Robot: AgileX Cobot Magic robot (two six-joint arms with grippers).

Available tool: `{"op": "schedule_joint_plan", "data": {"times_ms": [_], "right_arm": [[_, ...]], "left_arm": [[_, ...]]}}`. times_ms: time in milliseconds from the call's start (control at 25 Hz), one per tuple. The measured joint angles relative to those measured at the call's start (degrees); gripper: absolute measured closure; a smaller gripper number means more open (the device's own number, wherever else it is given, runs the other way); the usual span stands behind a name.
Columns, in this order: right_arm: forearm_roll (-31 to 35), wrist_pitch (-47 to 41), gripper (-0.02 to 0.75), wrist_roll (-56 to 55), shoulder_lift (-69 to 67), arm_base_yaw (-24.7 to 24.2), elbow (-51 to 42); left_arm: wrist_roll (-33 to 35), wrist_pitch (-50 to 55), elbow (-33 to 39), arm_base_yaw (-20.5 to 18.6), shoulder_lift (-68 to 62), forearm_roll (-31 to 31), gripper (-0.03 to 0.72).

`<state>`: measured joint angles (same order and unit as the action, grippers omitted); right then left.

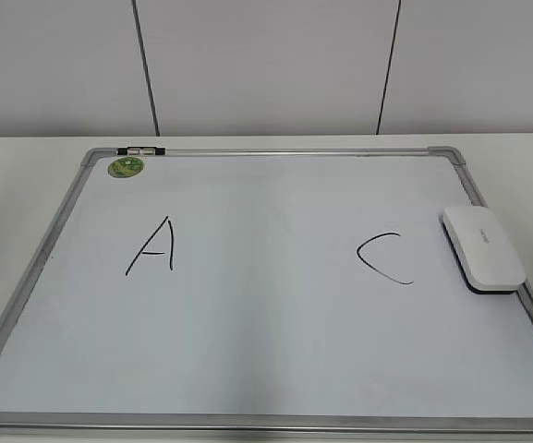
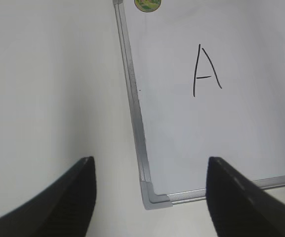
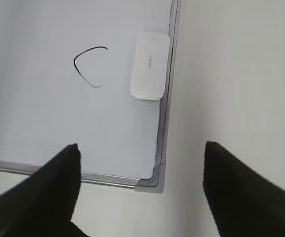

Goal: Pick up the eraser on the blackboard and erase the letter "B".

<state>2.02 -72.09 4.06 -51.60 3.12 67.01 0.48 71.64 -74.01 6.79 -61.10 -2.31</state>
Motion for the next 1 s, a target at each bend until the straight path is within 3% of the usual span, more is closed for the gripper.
{"op": "schedule_joint_plan", "data": {"times_ms": [400, 1000], "right_arm": [[0.0, -0.4, 0.147, 0.1, 20.9, 0.0, -12.4], [-1.3, -0.6, 0.147, 0.1, 35.4, 0.0, -29.6]], "left_arm": [[-0.5, 0.7, 10.7, 0.0, 16.9, -2.4, 0.181], [-0.5, 0.9, 32.2, 0.0, 36.8, -0.9, 0.181]]}}
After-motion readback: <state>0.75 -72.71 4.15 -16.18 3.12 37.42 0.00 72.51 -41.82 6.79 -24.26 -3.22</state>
